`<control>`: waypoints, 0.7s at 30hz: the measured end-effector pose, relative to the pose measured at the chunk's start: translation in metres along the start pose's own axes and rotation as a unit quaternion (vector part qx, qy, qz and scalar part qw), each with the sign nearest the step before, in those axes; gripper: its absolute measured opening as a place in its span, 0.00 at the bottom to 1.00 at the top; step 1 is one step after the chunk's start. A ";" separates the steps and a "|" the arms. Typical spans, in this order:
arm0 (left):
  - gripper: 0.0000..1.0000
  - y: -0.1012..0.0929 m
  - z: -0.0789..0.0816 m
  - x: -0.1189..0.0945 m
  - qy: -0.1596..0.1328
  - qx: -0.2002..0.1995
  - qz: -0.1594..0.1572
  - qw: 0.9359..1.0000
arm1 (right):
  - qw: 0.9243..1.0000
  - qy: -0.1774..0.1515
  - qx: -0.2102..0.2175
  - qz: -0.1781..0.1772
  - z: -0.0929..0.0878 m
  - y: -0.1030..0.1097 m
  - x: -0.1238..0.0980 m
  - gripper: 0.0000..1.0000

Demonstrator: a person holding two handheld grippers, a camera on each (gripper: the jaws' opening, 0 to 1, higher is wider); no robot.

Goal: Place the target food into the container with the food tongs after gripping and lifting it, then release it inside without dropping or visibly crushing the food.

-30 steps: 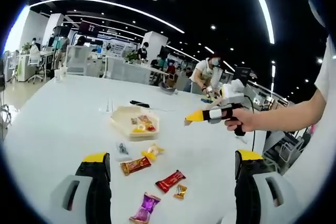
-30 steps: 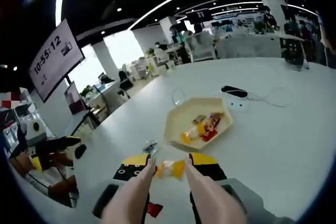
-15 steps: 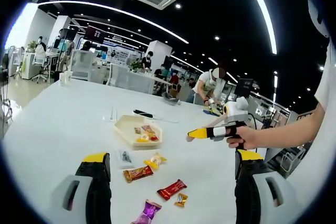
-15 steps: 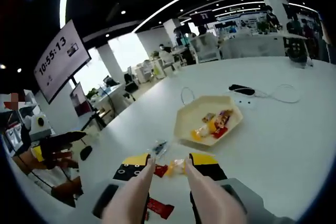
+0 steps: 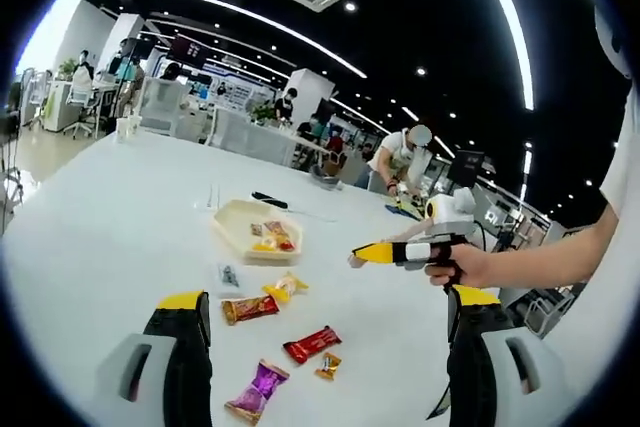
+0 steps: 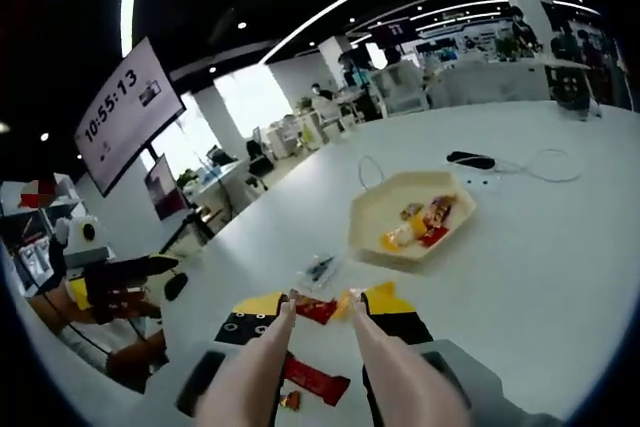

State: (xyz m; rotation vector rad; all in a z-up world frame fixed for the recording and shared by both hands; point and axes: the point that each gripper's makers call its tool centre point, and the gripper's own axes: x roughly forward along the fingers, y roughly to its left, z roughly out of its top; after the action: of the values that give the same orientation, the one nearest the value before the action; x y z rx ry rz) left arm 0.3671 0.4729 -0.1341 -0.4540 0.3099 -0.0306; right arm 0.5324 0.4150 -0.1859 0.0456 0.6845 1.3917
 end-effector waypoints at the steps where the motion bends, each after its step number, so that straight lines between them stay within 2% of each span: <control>1: 0.99 -0.001 0.001 0.000 -0.004 0.005 -0.001 1.000 | 1.000 0.002 -0.002 0.002 -0.001 0.001 0.000 0.29; 4: 0.99 -0.001 0.004 0.000 -0.011 0.010 0.004 1.000 | 0.999 0.015 -0.026 0.010 -0.004 0.008 -0.001 0.29; 9: 0.99 -0.003 0.011 0.006 -0.034 -0.002 0.001 0.999 | 0.999 0.004 -0.040 0.019 0.000 0.011 -0.002 0.29; 12: 0.99 -0.009 0.008 0.009 -0.013 0.005 -0.010 1.000 | 1.000 0.003 -0.021 0.015 -0.003 0.009 -0.004 0.28; 14: 0.99 -0.012 0.011 0.007 -0.017 0.021 -0.014 1.000 | 0.999 0.011 -0.024 0.021 -0.008 0.013 -0.004 0.28; 17: 0.99 -0.009 0.010 0.004 -0.024 0.013 -0.007 1.000 | 0.999 0.013 -0.036 0.026 -0.011 0.019 -0.006 0.28; 21: 0.99 -0.009 0.007 0.007 -0.034 -0.009 -0.010 0.999 | 0.999 0.003 -0.033 0.024 -0.011 0.014 -0.008 0.28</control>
State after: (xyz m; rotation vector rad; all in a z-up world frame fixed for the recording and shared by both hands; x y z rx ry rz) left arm 0.3762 0.4668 -0.1262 -0.4751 0.2385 -0.0311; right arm 0.5142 0.4067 -0.1859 0.0058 0.6450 1.4597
